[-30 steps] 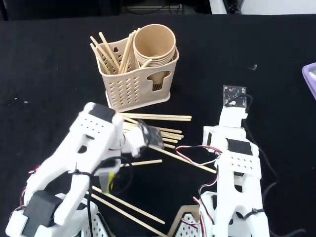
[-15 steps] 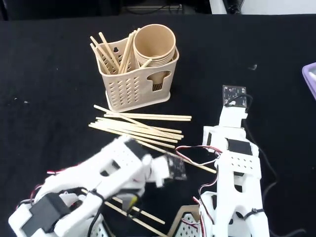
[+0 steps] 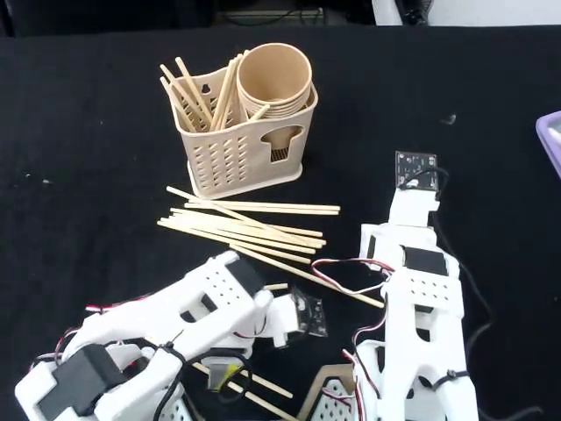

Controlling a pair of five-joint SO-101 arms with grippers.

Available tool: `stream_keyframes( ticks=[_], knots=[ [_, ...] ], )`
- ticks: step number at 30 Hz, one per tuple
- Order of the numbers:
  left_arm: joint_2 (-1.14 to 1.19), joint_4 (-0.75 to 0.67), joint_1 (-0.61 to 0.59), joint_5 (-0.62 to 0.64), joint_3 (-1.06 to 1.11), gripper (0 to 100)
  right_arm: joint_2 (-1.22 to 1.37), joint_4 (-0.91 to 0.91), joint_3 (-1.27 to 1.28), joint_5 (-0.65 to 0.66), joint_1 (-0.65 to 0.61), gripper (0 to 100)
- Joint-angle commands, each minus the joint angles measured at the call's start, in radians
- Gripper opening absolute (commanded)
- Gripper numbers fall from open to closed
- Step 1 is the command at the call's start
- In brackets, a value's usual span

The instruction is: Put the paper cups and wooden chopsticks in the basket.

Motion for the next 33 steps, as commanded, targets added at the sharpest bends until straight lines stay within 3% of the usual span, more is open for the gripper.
stream_keyframes(
  ticks=[1, 8, 16, 22, 28, 33],
  knots=[
    [-0.130, -0.155, 0.004, 0.087, 0.076, 28, -0.030, -0.018, -0.008, 0.003, -0.011, 18.2],
    [-0.347, -0.186, -0.042, 0.094, 0.219, 28, -0.030, -0.018, -0.008, 0.003, -0.011, 18.2],
    [-0.374, -0.144, -0.186, -0.032, 0.288, 29, -0.030, -0.018, -0.008, 0.003, -0.012, 18.2],
    [-0.374, -0.140, -0.189, -0.035, 0.225, 28, -0.030, -0.018, -0.008, 0.003, -0.011, 18.2],
    [-0.382, 0.094, -0.133, -0.038, 0.071, 28, -0.030, -0.018, -0.007, 0.003, -0.009, 18.2],
    [-0.488, 0.035, -0.096, -0.032, 0.203, 29, -0.030, -0.018, -0.007, 0.003, -0.009, 18.2]
  ],
)
